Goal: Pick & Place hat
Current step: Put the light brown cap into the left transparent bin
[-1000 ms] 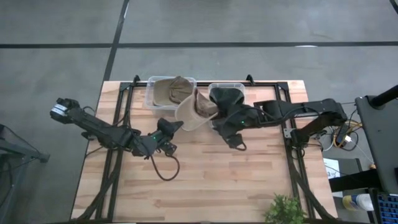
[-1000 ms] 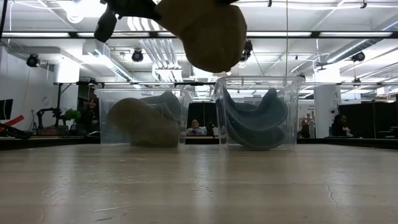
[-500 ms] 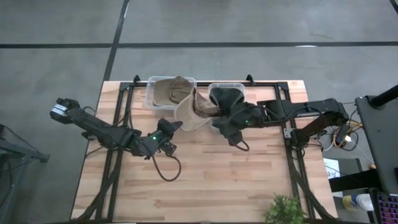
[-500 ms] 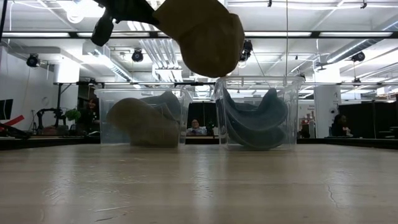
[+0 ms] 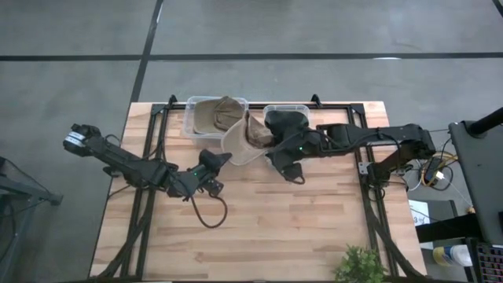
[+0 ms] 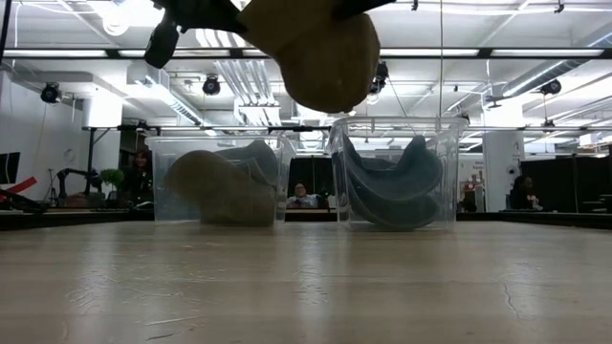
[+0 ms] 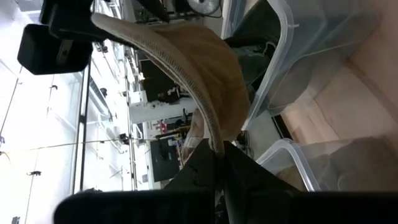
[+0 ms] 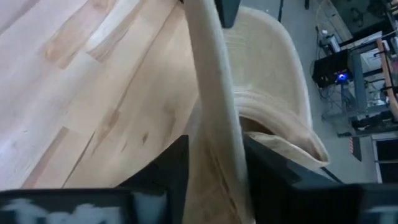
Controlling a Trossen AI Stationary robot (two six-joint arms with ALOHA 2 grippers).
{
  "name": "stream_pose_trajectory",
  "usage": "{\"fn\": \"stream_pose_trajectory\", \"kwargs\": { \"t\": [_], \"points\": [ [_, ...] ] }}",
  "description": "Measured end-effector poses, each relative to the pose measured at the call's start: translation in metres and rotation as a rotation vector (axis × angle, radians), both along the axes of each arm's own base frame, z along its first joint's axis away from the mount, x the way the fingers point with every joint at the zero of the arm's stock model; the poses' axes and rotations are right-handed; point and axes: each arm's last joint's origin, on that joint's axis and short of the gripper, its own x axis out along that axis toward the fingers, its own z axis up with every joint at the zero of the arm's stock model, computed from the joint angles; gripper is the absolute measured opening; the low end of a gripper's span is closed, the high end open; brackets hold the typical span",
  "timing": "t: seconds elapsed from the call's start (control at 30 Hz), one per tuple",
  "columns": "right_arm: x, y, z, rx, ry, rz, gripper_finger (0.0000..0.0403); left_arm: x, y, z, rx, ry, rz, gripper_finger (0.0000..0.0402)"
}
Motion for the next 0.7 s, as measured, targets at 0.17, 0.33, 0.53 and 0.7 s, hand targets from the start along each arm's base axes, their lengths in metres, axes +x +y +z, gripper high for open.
{"fn": "stream_pose_trajectory", "kwargs": {
  "t": [0.17,0.33,0.53,0.7],
  "points": [
    [-0.001,0.0,-0.001,0.0,0.014,0.003,0.0027,0.0,0.001,0.0,-0.028,-0.025,0.014,0.0006],
    [-0.003,0.0,-0.001,0.004,0.022,-0.01,0.0013,0.002,0.003,0.008,-0.26,-0.256,0.076,0.0043],
    [-0.006,-0.001,0.004,-0.023,0.006,-0.038,0.0011,0.003,0.005,0.02,-0.363,-0.373,0.107,0.0082],
    [-0.009,-0.003,0.011,-0.047,-0.004,-0.092,0.001,0.002,0.007,0.029,-0.441,-0.482,0.155,0.0105]
  ]
}}
